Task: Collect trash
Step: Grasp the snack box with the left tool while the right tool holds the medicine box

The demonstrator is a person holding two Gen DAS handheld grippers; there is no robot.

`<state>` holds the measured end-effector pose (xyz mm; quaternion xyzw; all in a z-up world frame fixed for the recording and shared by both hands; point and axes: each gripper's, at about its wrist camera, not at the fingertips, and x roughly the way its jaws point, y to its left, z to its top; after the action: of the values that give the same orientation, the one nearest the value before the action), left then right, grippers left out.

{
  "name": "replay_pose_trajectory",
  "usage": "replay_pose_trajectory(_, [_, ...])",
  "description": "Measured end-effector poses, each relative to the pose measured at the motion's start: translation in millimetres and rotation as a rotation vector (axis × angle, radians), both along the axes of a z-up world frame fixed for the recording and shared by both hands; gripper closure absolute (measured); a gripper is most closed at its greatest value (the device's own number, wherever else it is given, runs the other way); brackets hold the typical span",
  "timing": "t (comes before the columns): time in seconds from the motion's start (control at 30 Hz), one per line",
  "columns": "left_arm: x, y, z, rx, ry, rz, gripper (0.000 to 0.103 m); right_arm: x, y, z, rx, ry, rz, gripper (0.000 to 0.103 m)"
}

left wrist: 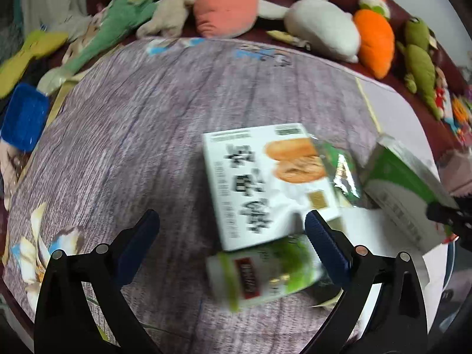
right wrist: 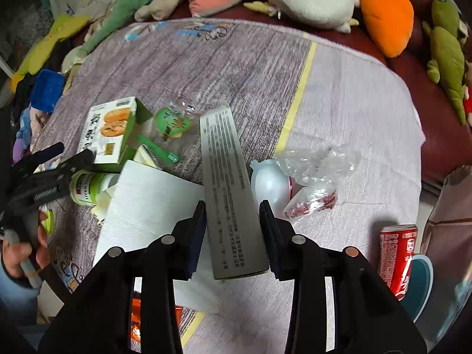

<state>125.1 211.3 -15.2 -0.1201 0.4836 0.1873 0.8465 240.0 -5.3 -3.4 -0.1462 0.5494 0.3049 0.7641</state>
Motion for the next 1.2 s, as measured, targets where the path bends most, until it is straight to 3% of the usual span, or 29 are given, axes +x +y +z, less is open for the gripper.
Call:
replay_pose_trajectory(0.07, [5.1, -10.9, 0.9, -0.012, 0.000, -0.023, 0.004, 3.4, 3.8, -6.8, -0.016, -0.003, 0.005, 0.067])
replay_pose_trajectory(0.27, [39.2, -40.8, -9.5, 0.084, 0.068, -0.029, 0.004, 17.9, 3.2, -31.1, -0.013, 0.024, 0.003, 0.068])
replay_pose_trajectory(0.4, [63.0, -52.1, -23.6, 0.258, 0.134, 0.024, 0.004, 21.7, -9.3, -32.6, 0.048, 0.037, -0.010, 0.073])
replay_pose_trajectory(0.43, [62.9, -49.1, -26.4, 0.265, 0.146, 0.034, 0.004, 22.9, -11.3, -31.5, 0.056, 0.038, -0.016, 0.073])
replay_pose_trajectory(0.57, [44.5, -24.1, -27.0, 0.263, 0.155, 0.081, 0.003, 19.2, -22.1, -25.5, 0.089, 0.035, -0.021, 0.073])
replay_pose_trajectory(0.83, [-20.9, 42.5, -23.1, 0.130, 0.126, 0.208, 0.005, 5.7, -16.2, -10.6, 0.075, -0.007, -0.002, 0.073])
replay_pose_trajectory(0.87, [-27.0, 48.1, -23.9, 0.113, 0.117, 0.220, 0.010, 2.3, -13.5, -8.2, 0.068, -0.014, 0.002, 0.073])
replay_pose_trajectory(0.93, [-38.2, 58.9, -26.1, 0.071, 0.100, 0.232, 0.029, -3.1, -10.3, -4.2, 0.060, -0.025, 0.004, 0.073])
replay_pose_trajectory(0.97, [-42.3, 63.0, -27.2, 0.058, 0.094, 0.238, 0.058, -5.6, -9.0, -2.1, 0.056, -0.032, 0.001, 0.073])
replay_pose_trajectory(1.0, [-46.8, 67.4, -29.9, 0.047, 0.091, 0.248, 0.075, -7.6, -8.8, 0.3, 0.056, -0.039, -0.003, 0.073])
replay_pose_trajectory(1.2, [-65.9, 78.3, -22.6, 0.024, 0.016, 0.271, 0.078, -23.2, -6.1, 13.1, 0.046, -0.084, -0.032, 0.073])
